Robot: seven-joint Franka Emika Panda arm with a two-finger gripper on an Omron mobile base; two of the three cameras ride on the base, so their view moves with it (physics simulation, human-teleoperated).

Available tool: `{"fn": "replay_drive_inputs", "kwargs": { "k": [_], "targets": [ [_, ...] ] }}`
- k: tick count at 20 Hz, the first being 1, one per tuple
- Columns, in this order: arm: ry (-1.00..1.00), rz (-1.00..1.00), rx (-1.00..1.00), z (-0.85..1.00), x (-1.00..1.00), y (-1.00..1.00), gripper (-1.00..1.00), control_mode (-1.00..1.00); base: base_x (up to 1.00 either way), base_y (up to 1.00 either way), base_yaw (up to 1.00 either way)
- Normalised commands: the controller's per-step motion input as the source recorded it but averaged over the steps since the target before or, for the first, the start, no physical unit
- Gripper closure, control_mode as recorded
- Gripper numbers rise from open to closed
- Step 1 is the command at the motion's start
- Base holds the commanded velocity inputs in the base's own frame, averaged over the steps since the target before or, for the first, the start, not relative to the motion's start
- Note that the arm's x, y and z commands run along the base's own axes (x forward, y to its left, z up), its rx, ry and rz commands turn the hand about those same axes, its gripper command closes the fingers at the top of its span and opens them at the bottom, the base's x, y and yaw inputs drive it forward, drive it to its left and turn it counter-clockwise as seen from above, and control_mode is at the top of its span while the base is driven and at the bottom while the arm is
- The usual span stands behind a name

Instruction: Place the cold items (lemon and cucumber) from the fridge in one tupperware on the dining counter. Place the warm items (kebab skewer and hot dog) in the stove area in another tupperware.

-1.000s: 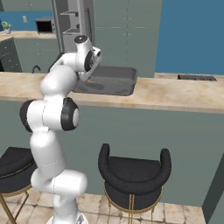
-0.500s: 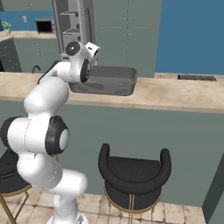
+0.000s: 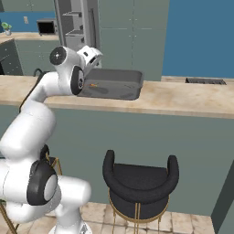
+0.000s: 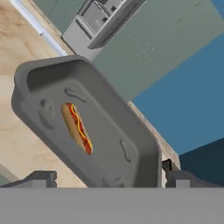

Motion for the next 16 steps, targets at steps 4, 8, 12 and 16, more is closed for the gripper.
{"fn": "replay_drive_inputs", "kwargs": {
  "k": [4, 8, 12, 16],
  "targets": [
    [0.00, -0.22, 0.26, 0.66, -0.97, 0.00, -1.00, -1.00, 0.00, 0.00, 0.00],
    [0.00, -0.20, 0.33, 0.55, -1.00, 0.00, -1.00, -1.00, 0.00, 0.00, 0.00],
    [0.00, -0.13, 0.27, 0.26, -1.00, 0.00, -1.00, -1.00, 0.00, 0.00, 0.00],
    [0.00, -0.10, 0.28, 0.07, -1.00, -0.07, -1.00, -1.00, 0.00, 0.00, 0.00]
  ]
}}
